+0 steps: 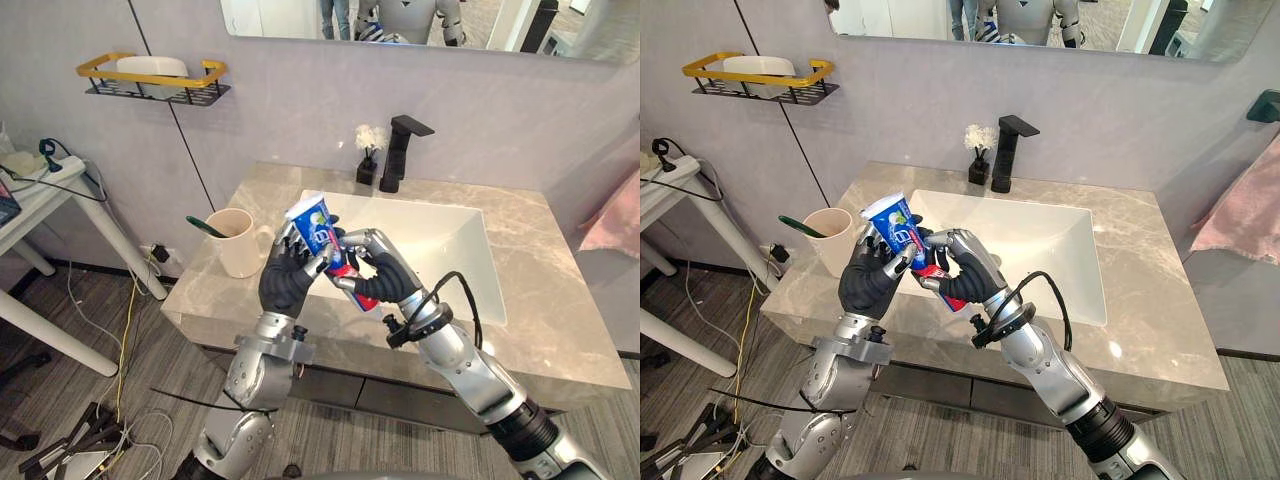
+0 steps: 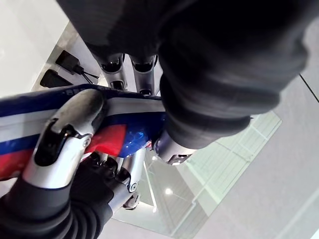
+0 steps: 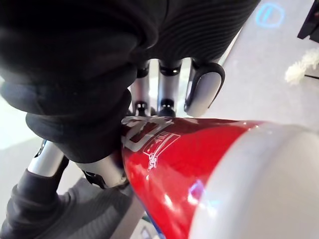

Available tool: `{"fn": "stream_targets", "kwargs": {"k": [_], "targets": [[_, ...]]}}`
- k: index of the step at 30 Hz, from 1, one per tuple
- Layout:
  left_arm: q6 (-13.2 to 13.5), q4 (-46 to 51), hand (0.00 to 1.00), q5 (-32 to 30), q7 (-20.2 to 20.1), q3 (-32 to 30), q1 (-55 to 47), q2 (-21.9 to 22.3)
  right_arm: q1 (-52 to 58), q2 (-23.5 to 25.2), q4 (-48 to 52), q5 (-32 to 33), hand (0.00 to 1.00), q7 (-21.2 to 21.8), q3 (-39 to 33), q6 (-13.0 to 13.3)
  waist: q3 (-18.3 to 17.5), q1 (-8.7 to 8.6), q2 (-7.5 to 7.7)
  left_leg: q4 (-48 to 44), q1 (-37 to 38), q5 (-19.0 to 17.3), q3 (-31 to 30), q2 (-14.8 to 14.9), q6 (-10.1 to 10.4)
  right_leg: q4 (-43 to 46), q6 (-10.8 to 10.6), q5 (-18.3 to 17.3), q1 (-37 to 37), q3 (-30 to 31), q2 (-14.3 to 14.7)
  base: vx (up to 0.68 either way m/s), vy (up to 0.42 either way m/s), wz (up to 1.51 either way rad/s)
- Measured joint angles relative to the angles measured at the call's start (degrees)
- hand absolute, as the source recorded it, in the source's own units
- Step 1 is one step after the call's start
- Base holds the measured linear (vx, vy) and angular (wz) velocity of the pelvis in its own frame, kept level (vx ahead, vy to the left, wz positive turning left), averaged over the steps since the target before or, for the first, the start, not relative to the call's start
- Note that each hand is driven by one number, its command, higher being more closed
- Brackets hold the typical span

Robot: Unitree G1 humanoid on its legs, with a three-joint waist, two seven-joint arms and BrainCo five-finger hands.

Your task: Organize washtable

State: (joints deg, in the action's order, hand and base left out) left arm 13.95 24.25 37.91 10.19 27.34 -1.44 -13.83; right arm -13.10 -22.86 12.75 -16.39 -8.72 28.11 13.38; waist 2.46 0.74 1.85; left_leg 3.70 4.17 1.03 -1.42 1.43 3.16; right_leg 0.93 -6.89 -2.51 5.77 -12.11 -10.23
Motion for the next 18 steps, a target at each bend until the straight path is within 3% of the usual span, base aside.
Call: {"fn": "stream_targets", "kwargs": {"k": [4,5,12,18], "targets": [[0.01,0.00,1.00,0.00,0.05,0.01,0.06,0.01,0.00,-0.04,-0.14,0.07,1.00,0.00,-0.02,0.18,-0.17,-0.01,0.00,0.00,0.02,0.00,0.02,0.01,0.00,0.00,0.00,0.00,0.00,0.00,0.00,0.00,0.000,0.00],[0.01,0.00,1.00,0.00,0.05,0.01,0.16,0.01,0.00,-0.04,-0.14,0.13,0.00,0.00,-0.08,0.20,-0.22,-0.02,0.04,0.00,0.02,0.00,0.03,0.01,0.00,-0.01,0.00,0.00,0.00,0.01,0.00,0.00,0.000,0.00],[0.00,0.01,1.00,-0.28,0.20,-0.02,0.50,0.03,0.59,0.23,-0.05,0.21,0.00,-0.02,-1.03,0.24,-0.46,-0.16,0.24,0.01,0.27,0.00,0.29,0.03,0.00,0.02,0.02,0.02,0.05,0.28,0.00,0.00,-0.001,0.00],[-0.16,1.12,1.00,-2.73,-0.04,0.31,1.53,0.24,7.40,3.36,3.38,0.12,0.00,-0.19,-10.36,-0.13,-0.85,-0.24,0.13,0.27,0.82,-0.02,1.08,0.06,0.01,0.05,0.01,0.07,0.01,1.12,0.01,0.00,0.000,-0.06]]}}
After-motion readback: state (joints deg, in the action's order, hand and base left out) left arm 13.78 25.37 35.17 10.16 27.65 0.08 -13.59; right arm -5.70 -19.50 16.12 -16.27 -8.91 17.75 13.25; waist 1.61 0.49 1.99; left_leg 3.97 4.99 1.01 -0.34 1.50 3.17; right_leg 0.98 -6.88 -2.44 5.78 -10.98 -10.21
